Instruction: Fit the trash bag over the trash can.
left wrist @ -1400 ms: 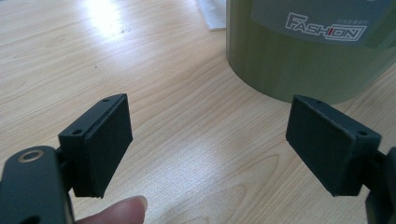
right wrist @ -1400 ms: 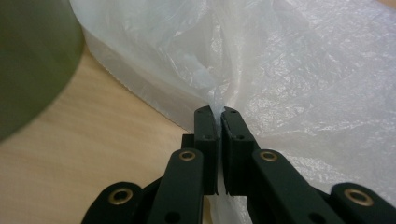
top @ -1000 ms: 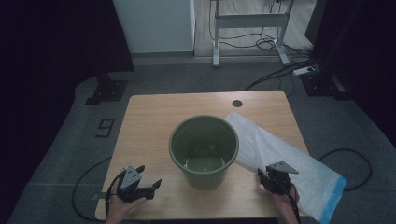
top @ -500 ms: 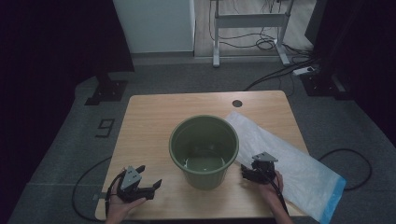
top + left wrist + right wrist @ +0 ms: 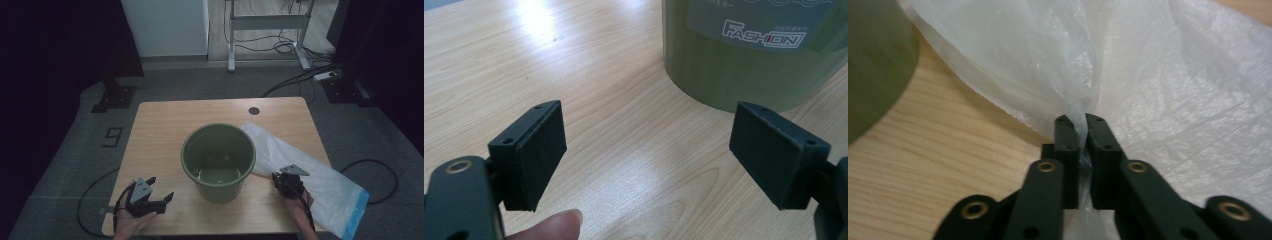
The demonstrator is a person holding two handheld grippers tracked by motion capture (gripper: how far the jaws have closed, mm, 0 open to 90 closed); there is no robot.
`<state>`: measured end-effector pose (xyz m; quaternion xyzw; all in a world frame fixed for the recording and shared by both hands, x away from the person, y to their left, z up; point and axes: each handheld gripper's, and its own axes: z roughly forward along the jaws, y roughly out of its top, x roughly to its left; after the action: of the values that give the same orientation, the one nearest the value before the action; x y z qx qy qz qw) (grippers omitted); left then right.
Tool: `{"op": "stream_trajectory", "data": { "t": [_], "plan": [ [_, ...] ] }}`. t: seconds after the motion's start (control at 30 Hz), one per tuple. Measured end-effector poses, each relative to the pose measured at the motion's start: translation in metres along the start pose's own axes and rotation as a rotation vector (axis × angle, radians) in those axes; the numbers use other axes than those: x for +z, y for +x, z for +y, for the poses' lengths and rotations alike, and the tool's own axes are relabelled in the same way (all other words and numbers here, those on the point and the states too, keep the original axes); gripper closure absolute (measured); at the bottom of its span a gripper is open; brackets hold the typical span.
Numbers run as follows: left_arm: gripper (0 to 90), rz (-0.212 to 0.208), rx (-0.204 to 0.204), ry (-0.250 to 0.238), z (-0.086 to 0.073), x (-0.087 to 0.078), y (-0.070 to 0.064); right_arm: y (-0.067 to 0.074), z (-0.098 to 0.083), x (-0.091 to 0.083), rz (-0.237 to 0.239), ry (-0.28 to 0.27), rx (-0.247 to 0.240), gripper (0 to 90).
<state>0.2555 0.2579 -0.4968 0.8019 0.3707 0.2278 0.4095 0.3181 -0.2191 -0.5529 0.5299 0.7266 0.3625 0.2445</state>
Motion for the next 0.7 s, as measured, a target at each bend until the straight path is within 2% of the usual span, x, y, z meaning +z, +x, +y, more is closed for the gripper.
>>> {"op": "stream_trajectory", "data": {
  "t": [0.2,0.3,0.33,0.4,0.47,0.7],
  "plan": [
    [15.0,0.003,-0.004,-0.004,0.0,-0.001,0.001,-0.006,0.006,-0.013,0.016,-0.116,0.056,88.4],
    [15.0,0.005,-0.002,-0.005,0.001,-0.002,0.001,-0.013,0.011,-0.026,0.037,-0.182,0.109,88.5],
    [15.0,0.005,-0.001,-0.005,0.001,-0.002,0.0,-0.017,0.014,-0.032,0.065,-0.209,0.147,88.4],
    [15.0,0.004,0.002,-0.004,0.001,-0.001,0.0,-0.022,0.017,-0.04,0.109,-0.253,0.194,88.4],
    [15.1,0.004,0.004,-0.002,0.002,0.0,-0.001,-0.027,0.021,-0.047,0.132,-0.287,0.23,88.4],
    [15.0,-0.001,0.004,0.007,0.002,0.002,-0.002,-0.038,0.038,-0.077,0.149,-0.418,0.257,88.5]
  ]
}}
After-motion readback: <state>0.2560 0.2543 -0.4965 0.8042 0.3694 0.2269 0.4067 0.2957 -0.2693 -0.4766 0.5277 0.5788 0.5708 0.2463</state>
